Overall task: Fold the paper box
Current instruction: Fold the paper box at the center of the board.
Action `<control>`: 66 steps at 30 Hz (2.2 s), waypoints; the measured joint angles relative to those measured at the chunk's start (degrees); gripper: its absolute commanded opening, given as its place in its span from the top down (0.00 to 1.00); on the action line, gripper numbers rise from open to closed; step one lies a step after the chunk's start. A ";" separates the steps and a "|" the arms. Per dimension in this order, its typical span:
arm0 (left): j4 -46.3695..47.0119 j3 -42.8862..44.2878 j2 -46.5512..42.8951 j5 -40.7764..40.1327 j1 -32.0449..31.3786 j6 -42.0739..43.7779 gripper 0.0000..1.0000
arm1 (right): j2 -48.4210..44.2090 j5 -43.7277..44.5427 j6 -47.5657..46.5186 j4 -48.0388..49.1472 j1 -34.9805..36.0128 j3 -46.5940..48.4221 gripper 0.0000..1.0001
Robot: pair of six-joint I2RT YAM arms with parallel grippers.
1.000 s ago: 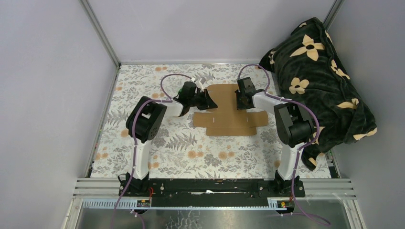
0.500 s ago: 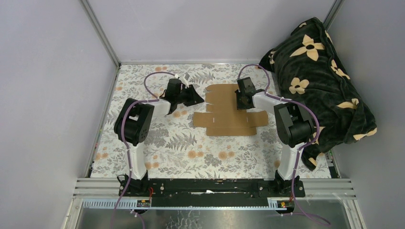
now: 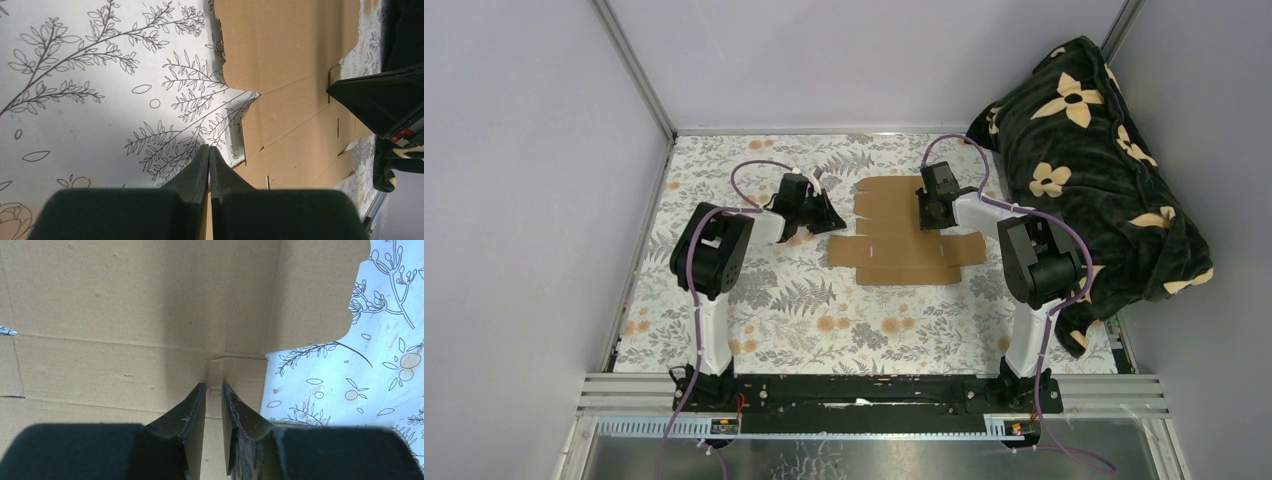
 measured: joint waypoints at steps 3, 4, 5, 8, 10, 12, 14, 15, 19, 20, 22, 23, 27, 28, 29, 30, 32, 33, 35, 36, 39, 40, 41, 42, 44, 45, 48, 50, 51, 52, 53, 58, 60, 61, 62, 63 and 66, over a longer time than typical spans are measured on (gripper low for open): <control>0.13 0.42 0.70 -0.04 0.00 -0.09 0.94 | 0.02 0.00 0.00 0.00 0.00 0.00 0.75; 0.15 0.72 0.96 -0.02 0.00 -0.09 0.94 | 0.02 0.00 0.00 0.00 0.00 0.00 0.75; 0.22 1.03 1.27 0.00 0.00 -0.13 0.94 | 0.02 0.00 0.00 0.00 0.00 0.00 0.75; 0.35 2.32 2.32 0.24 -0.09 -0.28 0.94 | 0.02 0.00 0.00 0.00 0.00 0.00 0.75; 0.63 3.32 3.15 0.42 -0.31 -0.37 0.94 | 0.02 0.00 0.00 0.00 0.00 0.00 0.75; 0.79 4.02 3.69 0.48 -0.70 -0.48 0.94 | 0.02 0.00 0.00 -0.02 0.00 0.00 0.75; 0.98 4.28 3.89 0.55 -1.09 -0.55 0.94 | 0.02 0.00 0.00 0.00 0.00 0.00 0.75; 1.09 4.28 3.89 0.68 -1.29 -0.66 0.94 | 0.02 0.00 0.00 0.00 0.00 0.00 0.75; 1.11 4.28 3.93 1.18 -1.97 -1.18 0.94 | 0.02 0.00 0.00 0.00 0.00 0.00 0.75; 1.11 4.28 3.93 1.29 -2.16 -1.25 0.94 | 0.02 0.00 0.00 0.00 0.00 0.00 0.75; 1.09 4.28 3.93 1.33 -2.43 -1.33 0.94 | 0.02 0.00 0.00 0.00 0.00 0.00 0.75; 1.09 4.28 3.93 1.36 -2.58 -1.36 0.94 | 0.02 0.00 0.00 0.00 0.00 0.00 0.75; 1.09 4.28 3.93 1.60 -3.19 -1.60 0.91 | 0.02 0.00 0.00 0.00 0.00 0.00 0.75; 1.09 4.28 3.93 1.70 -3.37 -1.77 0.91 | 0.00 0.00 0.00 0.00 0.00 0.00 0.75; 1.09 4.28 3.93 1.77 -3.52 -1.84 0.89 | 0.02 0.00 0.00 0.00 0.00 0.00 0.75; 1.09 4.33 3.93 1.79 -3.69 -2.01 0.88 | 0.02 0.00 0.00 0.00 0.00 0.00 0.75; 1.11 4.50 3.93 1.88 -4.15 -2.40 0.85 | 0.02 0.00 0.00 0.00 0.00 0.00 0.75; 1.14 4.57 3.93 1.97 -4.31 -2.47 0.84 | 0.00 0.00 0.00 0.00 0.00 0.00 0.75; 1.07 4.94 3.93 2.08 -4.74 -2.64 0.83 | 0.00 0.00 0.00 0.00 0.00 0.00 0.75; 1.09 5.22 3.93 2.16 -4.92 -2.69 0.82 | 0.00 -0.02 0.00 0.00 0.00 0.00 0.75; 1.11 5.84 3.93 2.19 -5.33 -2.78 0.80 | 0.00 -0.02 0.00 0.02 0.00 -0.02 0.75; 1.11 5.90 3.93 2.19 -5.42 -2.82 0.79 | 0.00 -0.02 0.00 0.02 0.00 -0.02 0.75; 1.07 6.03 3.93 2.19 -5.53 -2.82 0.79 | 0.00 0.00 0.00 0.02 0.00 -0.02 0.75; 1.07 6.12 3.93 2.19 -5.62 -2.84 0.78 | 0.00 -0.02 0.00 0.00 0.00 -0.02 0.75; 1.03 6.27 3.93 2.19 -5.68 -2.84 0.78 | 0.00 -0.02 0.00 0.02 0.00 -0.02 0.75; 0.98 6.36 3.93 2.19 -5.70 -2.84 0.78 | 0.00 -0.02 0.00 0.02 0.00 -0.04 0.75; 0.90 6.73 3.93 2.19 -5.90 -2.86 0.77 | -0.09 -0.02 0.00 0.26 0.00 -0.24 0.75; 0.85 7.19 3.93 2.16 -6.19 -2.86 0.76 | -0.15 -0.02 0.00 0.44 0.00 -0.39 0.75; 0.85 7.41 3.93 2.16 -6.34 -2.86 0.75 | -0.15 -0.02 0.00 0.46 0.00 -0.39 0.75; 0.83 7.58 3.93 2.16 -6.51 -2.86 0.75 | -0.15 -0.02 0.00 0.46 0.00 -0.39 0.75; 0.79 7.87 3.93 2.14 -6.73 -2.89 0.75 | -0.15 -0.02 0.00 0.46 0.00 -0.39 0.75; 0.59 9.22 4.07 2.14 -7.52 -2.86 0.75 | -0.17 -0.02 0.00 0.46 0.00 -0.39 0.75; 0.59 9.51 4.22 2.14 -7.72 -2.86 0.75 | -0.17 -0.02 0.00 0.46 0.00 -0.39 0.75; 0.57 9.64 4.35 2.12 -7.78 -2.86 0.75 | -0.17 -0.02 0.00 0.50 0.00 -0.44 0.75; 0.57 9.70 4.50 2.12 -7.85 -2.86 0.75 | -0.20 -0.02 0.00 0.57 0.00 -0.48 0.75; 0.57 9.73 4.63 2.12 -7.85 -2.84 0.75 | -0.22 -0.02 0.00 0.61 0.00 -0.52 0.75; 0.52 9.75 4.98 2.12 -7.89 -2.84 0.75 | -0.24 -0.04 0.00 0.68 0.00 -0.57 0.75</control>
